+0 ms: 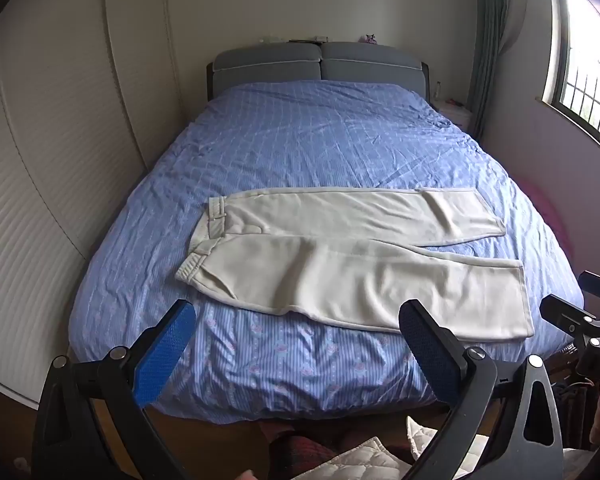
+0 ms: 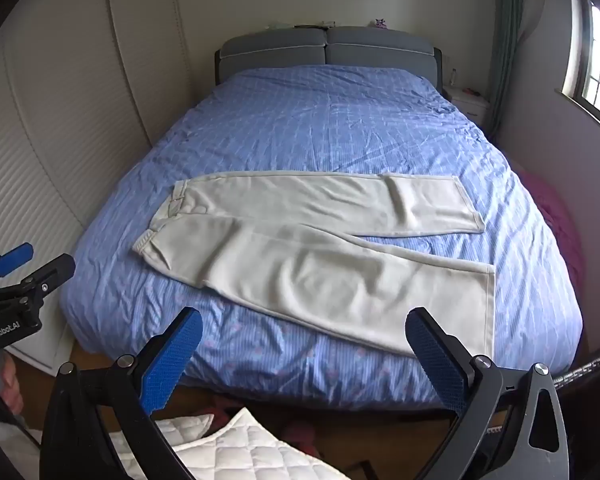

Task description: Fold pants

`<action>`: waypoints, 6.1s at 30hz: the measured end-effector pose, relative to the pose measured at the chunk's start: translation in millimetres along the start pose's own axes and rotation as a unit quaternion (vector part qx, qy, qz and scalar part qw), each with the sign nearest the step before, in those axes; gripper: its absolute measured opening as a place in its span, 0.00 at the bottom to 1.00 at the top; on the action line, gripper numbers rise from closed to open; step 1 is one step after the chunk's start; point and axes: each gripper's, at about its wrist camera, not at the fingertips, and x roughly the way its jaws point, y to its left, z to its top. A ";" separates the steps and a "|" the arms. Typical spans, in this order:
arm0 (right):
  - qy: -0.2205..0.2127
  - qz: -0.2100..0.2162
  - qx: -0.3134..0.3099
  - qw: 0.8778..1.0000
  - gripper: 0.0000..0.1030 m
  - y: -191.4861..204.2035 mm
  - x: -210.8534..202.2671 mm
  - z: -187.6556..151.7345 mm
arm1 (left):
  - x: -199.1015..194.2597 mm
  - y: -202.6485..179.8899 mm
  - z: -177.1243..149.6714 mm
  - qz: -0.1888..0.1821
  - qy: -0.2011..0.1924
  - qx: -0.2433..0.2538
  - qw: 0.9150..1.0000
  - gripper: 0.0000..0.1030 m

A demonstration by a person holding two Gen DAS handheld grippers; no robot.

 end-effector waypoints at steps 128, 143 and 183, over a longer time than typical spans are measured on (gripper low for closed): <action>-0.059 -0.095 0.110 0.988 1.00 -200.6 97.7 113.6 | 169.0 -182.6 151.5 -0.118 -0.001 0.066 0.991 1.00; 0.035 -0.021 0.198 0.979 0.93 -428.8 269.1 133.3 | 328.0 -395.4 185.3 -0.087 0.096 0.071 0.989 1.00; 0.172 -0.073 0.220 0.958 0.11 -518.0 434.0 98.2 | 464.1 -513.0 136.3 -0.058 0.182 0.176 0.966 1.00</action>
